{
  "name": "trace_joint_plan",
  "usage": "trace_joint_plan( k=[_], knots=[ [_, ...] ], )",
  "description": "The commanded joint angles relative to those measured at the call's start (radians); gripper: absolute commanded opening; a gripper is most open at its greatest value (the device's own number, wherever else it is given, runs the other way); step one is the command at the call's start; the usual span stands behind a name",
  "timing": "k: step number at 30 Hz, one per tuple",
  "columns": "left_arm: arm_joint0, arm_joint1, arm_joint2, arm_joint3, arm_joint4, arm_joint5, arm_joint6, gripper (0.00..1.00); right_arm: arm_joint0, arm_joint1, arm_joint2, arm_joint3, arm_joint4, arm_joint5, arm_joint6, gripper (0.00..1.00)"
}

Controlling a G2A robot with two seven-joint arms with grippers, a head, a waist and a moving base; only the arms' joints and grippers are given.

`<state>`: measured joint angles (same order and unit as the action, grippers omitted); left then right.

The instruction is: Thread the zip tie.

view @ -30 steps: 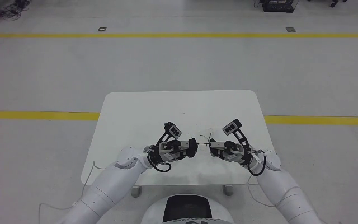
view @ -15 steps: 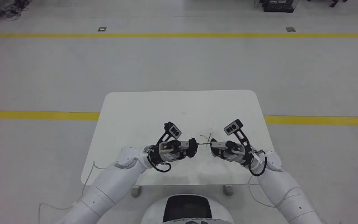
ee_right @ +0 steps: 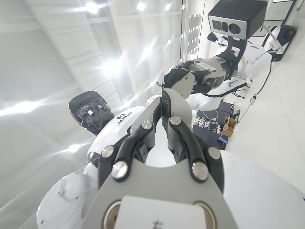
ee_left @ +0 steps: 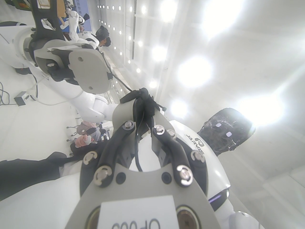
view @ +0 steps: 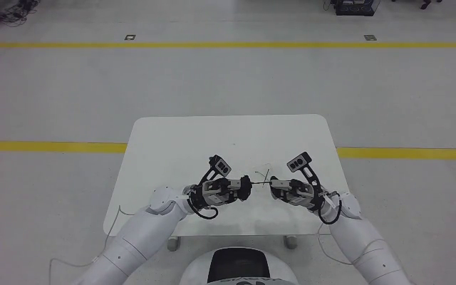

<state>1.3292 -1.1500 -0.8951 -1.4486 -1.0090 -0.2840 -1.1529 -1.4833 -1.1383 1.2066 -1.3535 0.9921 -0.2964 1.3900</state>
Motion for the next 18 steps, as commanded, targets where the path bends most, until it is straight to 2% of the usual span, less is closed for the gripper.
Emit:
trace_joint_plan(
  k=[1, 18],
  knots=[
    [0.0, 0.0, 0.0, 0.0, 0.0, 0.0, 0.0, 0.0, -0.001, 0.0, 0.002, 0.0, 0.0, 0.0, 0.0, 0.0],
    [0.0, 0.0, 0.0, 0.0, 0.0, 0.0, 0.0, 0.0, -0.013, 0.004, 0.015, 0.0, 0.002, -0.002, 0.0, 0.0]
  ],
)
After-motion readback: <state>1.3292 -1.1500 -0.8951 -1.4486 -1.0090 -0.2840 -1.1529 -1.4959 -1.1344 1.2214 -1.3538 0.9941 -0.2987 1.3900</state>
